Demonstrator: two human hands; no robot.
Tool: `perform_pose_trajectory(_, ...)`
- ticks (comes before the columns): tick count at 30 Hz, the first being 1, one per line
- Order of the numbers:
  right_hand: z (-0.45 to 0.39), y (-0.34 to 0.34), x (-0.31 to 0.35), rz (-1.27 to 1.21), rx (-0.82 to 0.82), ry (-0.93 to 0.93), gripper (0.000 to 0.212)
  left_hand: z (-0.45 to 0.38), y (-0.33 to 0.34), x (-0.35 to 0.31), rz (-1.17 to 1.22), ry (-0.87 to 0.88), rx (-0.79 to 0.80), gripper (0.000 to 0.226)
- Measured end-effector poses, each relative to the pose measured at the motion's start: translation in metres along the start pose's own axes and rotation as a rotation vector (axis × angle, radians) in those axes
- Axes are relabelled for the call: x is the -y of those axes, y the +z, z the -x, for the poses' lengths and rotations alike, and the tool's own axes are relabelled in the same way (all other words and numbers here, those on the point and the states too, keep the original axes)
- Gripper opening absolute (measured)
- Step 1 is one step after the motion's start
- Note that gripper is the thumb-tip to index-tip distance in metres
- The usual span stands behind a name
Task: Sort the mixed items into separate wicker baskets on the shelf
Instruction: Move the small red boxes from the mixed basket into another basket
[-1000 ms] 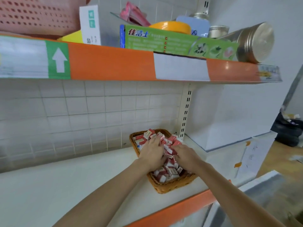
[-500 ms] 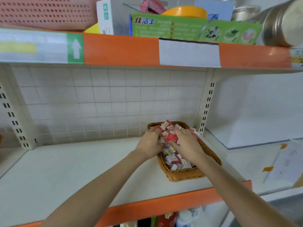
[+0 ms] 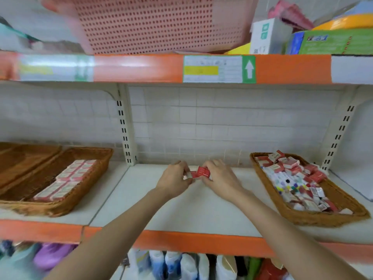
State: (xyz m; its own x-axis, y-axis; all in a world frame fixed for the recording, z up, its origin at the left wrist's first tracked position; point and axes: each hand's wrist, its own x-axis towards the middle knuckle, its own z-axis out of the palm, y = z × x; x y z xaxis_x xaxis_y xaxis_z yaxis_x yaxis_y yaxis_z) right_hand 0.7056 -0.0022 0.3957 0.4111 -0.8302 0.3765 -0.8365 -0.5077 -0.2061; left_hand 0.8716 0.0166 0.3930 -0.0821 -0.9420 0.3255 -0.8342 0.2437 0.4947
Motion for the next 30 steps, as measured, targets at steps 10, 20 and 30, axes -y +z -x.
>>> perform_pose_trajectory(10, -0.041, 0.061, 0.175, -0.094, 0.015, -0.158, 0.028, 0.064, -0.114, 0.137, -0.095, -0.105, -0.098, 0.017)
perform_pose_trajectory(20, -0.086, 0.099, 0.261, -0.117, 0.083, -0.299, 0.031, 0.095, -0.170, 0.221, -0.101, -0.248, -0.220, 0.016)
perform_pose_trajectory(30, -0.154, 0.135, 0.301, -0.114, 0.157, -0.363, 0.038, 0.086, -0.210, 0.290, -0.199, -0.438, -0.164, 0.017)
